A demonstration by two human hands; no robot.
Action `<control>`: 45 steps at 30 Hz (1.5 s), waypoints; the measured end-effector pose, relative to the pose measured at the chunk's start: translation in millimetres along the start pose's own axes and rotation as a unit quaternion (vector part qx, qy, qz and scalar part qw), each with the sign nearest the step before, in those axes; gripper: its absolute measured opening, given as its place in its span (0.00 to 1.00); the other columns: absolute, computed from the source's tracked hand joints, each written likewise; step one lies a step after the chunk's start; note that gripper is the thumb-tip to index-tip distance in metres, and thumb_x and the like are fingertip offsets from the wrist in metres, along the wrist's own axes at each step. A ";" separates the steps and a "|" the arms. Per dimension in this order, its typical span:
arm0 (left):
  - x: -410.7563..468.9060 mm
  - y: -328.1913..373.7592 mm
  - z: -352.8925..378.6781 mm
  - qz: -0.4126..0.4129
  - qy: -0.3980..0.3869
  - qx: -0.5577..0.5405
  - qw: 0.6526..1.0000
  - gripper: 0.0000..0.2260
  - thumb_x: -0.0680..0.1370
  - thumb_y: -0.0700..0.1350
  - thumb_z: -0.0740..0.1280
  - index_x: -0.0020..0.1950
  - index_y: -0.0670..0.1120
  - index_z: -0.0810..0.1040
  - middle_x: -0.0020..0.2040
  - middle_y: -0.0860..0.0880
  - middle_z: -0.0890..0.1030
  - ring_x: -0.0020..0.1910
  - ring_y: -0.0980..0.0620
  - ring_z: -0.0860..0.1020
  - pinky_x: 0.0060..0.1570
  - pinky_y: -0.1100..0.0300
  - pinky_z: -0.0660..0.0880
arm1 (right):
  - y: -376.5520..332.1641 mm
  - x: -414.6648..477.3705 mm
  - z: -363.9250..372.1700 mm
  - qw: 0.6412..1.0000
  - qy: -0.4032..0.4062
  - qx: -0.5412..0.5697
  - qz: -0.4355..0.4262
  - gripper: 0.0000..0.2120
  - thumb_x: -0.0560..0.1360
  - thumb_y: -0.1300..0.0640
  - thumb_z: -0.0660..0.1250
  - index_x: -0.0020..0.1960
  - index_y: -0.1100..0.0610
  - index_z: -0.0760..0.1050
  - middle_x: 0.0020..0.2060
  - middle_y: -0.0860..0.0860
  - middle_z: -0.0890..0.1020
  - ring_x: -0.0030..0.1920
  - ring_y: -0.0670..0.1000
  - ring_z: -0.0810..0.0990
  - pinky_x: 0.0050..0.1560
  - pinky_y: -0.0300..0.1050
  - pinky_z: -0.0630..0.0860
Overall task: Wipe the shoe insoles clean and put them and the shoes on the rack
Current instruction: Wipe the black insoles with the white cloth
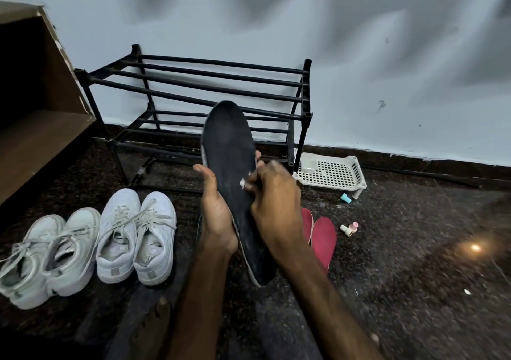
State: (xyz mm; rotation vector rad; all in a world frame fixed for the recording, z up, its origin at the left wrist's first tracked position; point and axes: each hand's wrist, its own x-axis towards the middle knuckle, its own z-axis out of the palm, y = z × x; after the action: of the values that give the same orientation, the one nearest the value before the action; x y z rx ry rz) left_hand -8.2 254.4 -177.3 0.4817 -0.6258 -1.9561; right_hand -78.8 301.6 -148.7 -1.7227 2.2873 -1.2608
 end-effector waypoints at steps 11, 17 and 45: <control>1.6 11.8 1.8 0.012 0.021 0.018 1.000 0.44 0.76 0.72 0.44 0.69 0.37 0.72 0.62 0.40 0.79 0.61 0.44 0.78 0.49 0.60 0.81 | -2.7 -3.6 4.3 0.993 -0.024 0.116 0.012 0.03 0.71 0.62 0.73 0.43 0.55 0.82 0.43 0.46 0.80 0.47 0.47 0.78 0.55 0.48 0.75; 7.3 21.2 -7.3 0.016 -0.001 -0.033 0.999 0.40 0.77 0.71 0.41 0.73 0.46 0.70 0.68 0.43 0.76 0.68 0.41 0.74 0.67 0.39 0.67 | -10.1 -44.1 -4.2 0.979 -0.060 0.188 0.046 0.04 0.70 0.64 0.74 0.40 0.55 0.82 0.39 0.44 0.79 0.43 0.42 0.78 0.48 0.40 0.75; 2.1 18.1 -8.1 -0.006 -0.056 -0.111 0.992 0.30 0.80 0.63 0.54 0.71 0.42 0.69 0.58 0.43 0.78 0.50 0.48 0.79 0.60 0.45 0.76 | -4.3 -51.9 2.8 0.982 -0.043 0.184 0.025 0.07 0.70 0.60 0.74 0.46 0.51 0.81 0.42 0.42 0.80 0.46 0.42 0.78 0.53 0.43 0.75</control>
State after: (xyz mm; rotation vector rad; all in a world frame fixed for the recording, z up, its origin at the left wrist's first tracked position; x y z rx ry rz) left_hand 8.1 243.8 -172.7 0.2384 -0.4681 -2.0448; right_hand -53.6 341.7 -170.6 -1.5481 1.8870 -1.4560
